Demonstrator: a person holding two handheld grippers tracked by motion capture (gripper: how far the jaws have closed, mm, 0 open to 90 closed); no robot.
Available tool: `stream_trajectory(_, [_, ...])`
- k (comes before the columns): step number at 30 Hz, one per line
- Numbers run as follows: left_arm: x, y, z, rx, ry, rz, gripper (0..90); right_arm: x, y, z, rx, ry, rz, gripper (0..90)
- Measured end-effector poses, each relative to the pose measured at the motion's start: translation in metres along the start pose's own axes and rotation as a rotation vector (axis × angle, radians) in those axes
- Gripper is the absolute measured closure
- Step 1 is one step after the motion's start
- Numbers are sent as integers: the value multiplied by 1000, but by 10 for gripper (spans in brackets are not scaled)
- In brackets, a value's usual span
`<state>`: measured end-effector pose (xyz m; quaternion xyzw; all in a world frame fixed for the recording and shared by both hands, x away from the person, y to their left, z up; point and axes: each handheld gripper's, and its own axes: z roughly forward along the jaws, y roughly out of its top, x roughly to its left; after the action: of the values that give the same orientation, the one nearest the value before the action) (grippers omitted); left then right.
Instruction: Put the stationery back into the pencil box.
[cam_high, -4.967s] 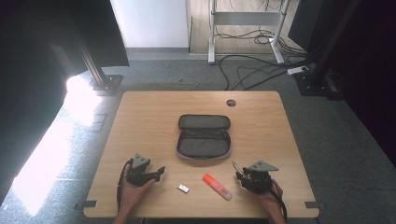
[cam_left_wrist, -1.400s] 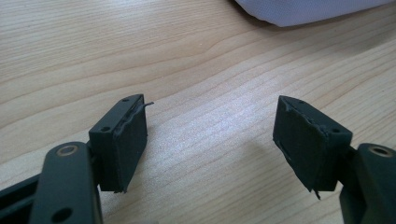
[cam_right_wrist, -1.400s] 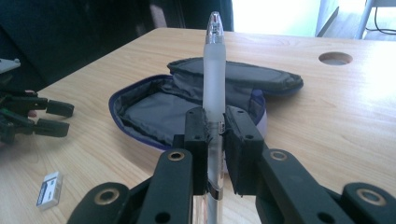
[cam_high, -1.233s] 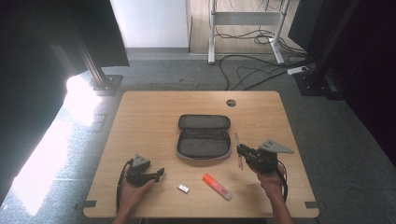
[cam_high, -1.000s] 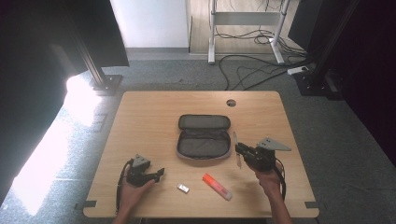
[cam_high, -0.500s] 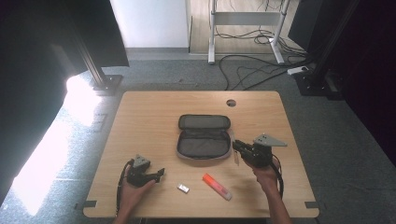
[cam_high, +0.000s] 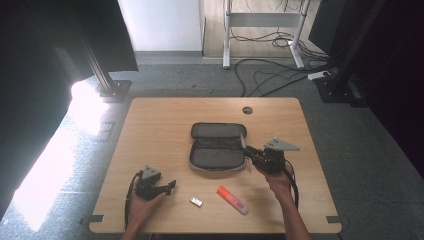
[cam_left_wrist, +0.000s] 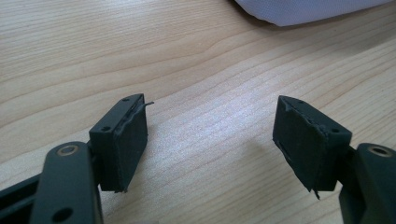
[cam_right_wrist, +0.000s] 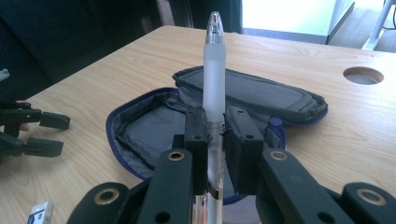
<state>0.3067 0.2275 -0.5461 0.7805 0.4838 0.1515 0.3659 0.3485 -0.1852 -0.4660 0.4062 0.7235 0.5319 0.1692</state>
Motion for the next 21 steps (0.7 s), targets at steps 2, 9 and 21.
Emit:
stream_trajectory(2, [0, 0, 0, 0, 1, 0, 269, 0, 1, 1, -2, 2, 1, 787])
stream_trajectory(9, [0, 0, 0, -1, 1, -1, 269, -1, 4, 7, 2, 6, 5, 787])
stream_trajectory(21, [0, 0, 0, -1, -1, -3, 269, 1, 13, 15, -4, 14, -3, 787])
